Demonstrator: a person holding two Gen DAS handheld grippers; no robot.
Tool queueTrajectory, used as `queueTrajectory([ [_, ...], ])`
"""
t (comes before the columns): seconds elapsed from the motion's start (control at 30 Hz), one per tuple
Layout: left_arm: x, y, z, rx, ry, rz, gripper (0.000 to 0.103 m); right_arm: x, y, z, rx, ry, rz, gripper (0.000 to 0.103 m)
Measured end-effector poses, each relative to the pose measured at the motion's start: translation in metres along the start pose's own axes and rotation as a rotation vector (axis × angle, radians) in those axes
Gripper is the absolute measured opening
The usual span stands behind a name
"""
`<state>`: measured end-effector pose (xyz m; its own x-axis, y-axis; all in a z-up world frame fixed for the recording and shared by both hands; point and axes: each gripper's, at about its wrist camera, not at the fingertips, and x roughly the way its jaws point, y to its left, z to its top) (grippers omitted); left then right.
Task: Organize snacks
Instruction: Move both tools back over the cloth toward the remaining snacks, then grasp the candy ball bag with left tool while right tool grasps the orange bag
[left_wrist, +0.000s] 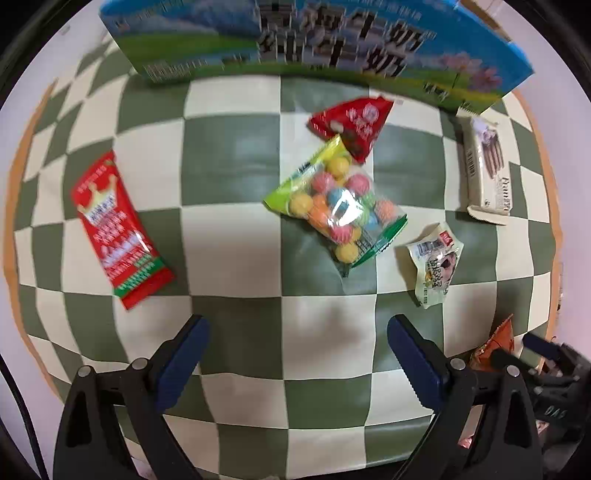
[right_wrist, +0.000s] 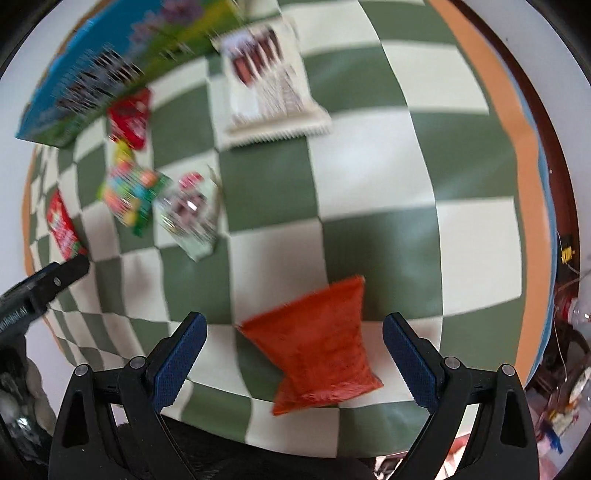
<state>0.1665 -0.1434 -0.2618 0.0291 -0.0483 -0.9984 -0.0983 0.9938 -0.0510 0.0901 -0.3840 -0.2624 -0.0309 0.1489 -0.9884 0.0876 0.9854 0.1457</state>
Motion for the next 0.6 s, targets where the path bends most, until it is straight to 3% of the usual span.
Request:
queueTrajectory([
  [0.17,0.016,-0.004,0.01,-0.052,0.042,-0.041,0.099,0.029,-0.013,-0.01,0.033,0.055,0.048,0.098],
  [0.27,0.025,-0.007,0.021,-0.088,0.081,-0.088,0.099,0.042,-0.015,-0.013,0.031,0.069,0.034,0.094],
  [0.47,0.049,-0.006,0.051,-0.21,0.165,-0.23,0.099,0.044,-0.007,-0.013,-0.005,0.018,-0.005,0.062],
  [0.6,0.062,-0.004,0.069,-0.278,0.181,-0.258,0.099,0.042,-0.005,-0.013,-0.001,-0.008,-0.002,0.058],
])
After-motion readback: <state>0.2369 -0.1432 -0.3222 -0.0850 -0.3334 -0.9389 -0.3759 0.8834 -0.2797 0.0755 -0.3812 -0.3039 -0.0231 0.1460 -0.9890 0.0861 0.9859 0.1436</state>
